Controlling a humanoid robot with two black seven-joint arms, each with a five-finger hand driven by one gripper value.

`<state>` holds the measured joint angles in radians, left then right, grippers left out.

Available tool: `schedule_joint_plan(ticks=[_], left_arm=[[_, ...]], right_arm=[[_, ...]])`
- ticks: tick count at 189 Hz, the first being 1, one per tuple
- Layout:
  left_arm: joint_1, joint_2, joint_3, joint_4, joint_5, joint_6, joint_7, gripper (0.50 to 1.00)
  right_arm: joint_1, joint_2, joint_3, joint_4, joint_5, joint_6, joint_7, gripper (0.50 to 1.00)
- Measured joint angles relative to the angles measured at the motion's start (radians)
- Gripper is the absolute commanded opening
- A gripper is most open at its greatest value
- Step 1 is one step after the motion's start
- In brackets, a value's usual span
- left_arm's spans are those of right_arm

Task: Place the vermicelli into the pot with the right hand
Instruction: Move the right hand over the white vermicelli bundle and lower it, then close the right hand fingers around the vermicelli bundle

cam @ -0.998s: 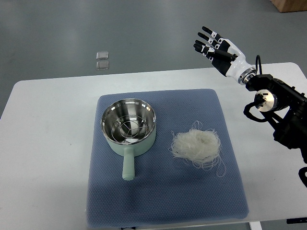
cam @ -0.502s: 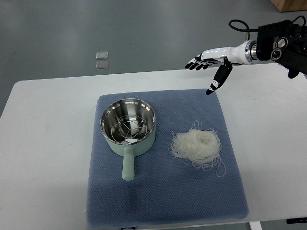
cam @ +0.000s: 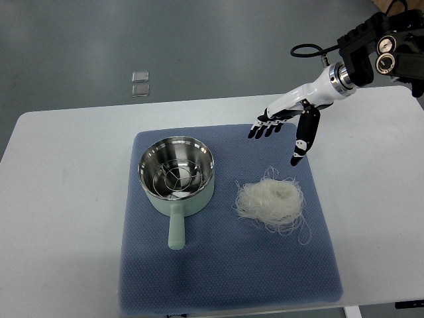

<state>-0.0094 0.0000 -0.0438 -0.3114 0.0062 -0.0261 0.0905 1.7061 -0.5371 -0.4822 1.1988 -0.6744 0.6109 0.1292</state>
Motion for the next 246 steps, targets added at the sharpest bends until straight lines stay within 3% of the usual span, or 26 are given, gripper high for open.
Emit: schedule_joint_plan(ticks=[20,66,213,233,246], left_arm=[[0.0,0.0,0.0,0.001,0.0,0.0,0.0,1.0],[0.0,0.0,0.001,0.004,0.0,0.001,0.0,1.0],[0.0,0.0,0.001,0.012,0.0,0.002,0.0,1.0],[0.0,0.0,0.002,0.013,0.0,0.002,0.0,1.0],[0.0,0.0,0.002,0.014,0.0,0.002,0.0,1.0]], right_arm=[[-0.046,0.003,0.003,0.001,0.005,-0.011,0.001,0.93],[-0.134,0.019,0.005,0.003,-0.045,-0.121,0.004,0.93],[-0.316,0.068,0.057,-0.012,-0.112,-0.212,0.001,0.919],[-0.329,0.066,0.057,-0.012,-0.116,-0.226,0.005,0.854],[-0.34,0.066,0.057,-0.012,-0.134,-0.241,0.008,0.768]])
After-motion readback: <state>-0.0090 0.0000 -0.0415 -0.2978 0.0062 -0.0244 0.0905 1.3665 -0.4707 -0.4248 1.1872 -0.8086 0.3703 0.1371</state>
